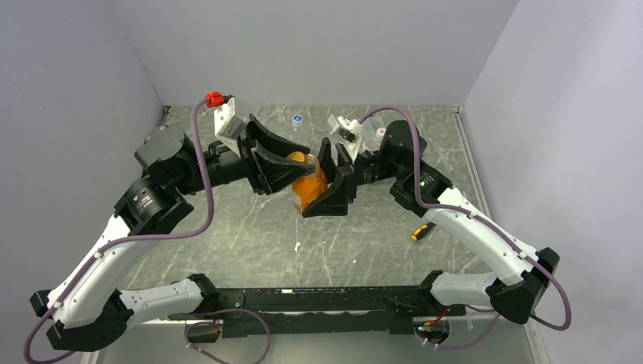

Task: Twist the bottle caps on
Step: Screw the bottle cap onto the plastic bottle.

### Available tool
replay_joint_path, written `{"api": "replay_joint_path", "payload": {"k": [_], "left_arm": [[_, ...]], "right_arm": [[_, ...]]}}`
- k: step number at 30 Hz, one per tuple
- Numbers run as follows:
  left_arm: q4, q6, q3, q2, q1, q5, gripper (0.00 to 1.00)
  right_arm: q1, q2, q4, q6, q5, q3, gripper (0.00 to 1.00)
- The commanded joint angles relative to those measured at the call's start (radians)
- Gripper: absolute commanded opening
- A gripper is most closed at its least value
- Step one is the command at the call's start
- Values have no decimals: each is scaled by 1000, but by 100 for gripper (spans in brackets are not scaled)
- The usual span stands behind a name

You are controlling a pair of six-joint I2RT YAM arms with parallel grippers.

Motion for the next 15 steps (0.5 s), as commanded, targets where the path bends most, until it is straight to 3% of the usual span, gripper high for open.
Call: {"api": "replay_joint_path", "payload": {"k": [1, 9, 15], "left_arm": [[-83, -8, 59, 35, -6, 14, 4], [-335, -17, 272, 195, 6, -98, 4], [-423, -64, 324, 237, 73, -105, 3]], "right_arm": [[-4, -7, -40, -82, 107, 90, 14], [14, 54, -199, -159, 208, 159, 13], [25, 71, -236, -181, 235, 179, 13]]}}
